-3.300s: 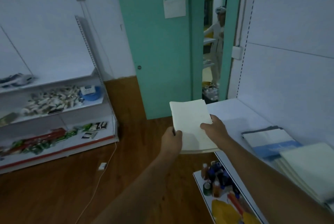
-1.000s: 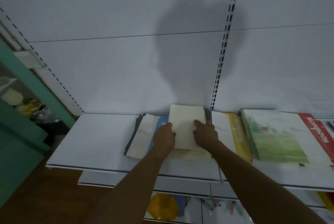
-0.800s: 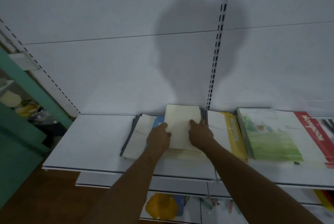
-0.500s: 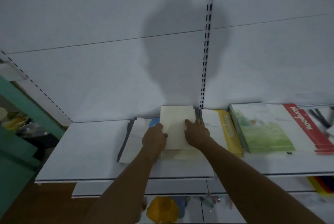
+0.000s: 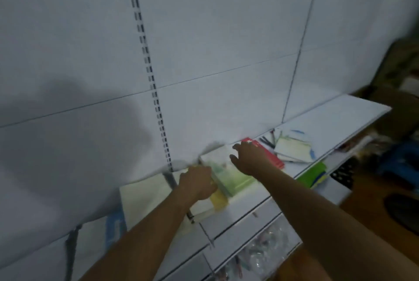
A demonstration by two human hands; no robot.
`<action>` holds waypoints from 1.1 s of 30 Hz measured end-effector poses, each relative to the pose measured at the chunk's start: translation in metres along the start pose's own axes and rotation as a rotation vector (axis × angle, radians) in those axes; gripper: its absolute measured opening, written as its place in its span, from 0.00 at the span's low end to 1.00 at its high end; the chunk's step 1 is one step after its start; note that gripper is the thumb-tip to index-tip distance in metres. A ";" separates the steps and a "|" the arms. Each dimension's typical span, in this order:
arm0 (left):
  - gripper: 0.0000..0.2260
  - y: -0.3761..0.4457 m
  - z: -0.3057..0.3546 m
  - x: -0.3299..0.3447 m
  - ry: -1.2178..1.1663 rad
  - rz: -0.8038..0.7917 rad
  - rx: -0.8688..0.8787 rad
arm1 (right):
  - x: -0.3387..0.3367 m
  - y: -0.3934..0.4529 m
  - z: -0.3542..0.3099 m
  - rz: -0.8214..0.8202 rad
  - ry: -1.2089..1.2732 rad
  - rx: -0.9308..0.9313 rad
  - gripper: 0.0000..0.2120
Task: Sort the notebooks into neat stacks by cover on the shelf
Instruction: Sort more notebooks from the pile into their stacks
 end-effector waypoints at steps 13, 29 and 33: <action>0.30 -0.010 0.384 0.019 0.233 0.039 0.724 | -0.060 -0.236 0.366 0.125 0.142 0.784 0.25; 0.32 0.081 0.628 0.054 0.252 0.009 0.698 | -0.071 -0.278 0.609 0.098 0.206 0.795 0.30; 0.31 0.121 0.660 0.058 0.238 0.000 0.683 | -0.057 -0.257 0.644 0.082 0.200 0.785 0.31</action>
Point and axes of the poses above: each hand's wrist, its own y-axis towards the middle knuckle, its own x-axis out of the palm, z = x × y, the point moved 4 cm from there along y, towards the middle knuckle, and after that the axes turned 10 degrees about -z, right-handed, at the moved point
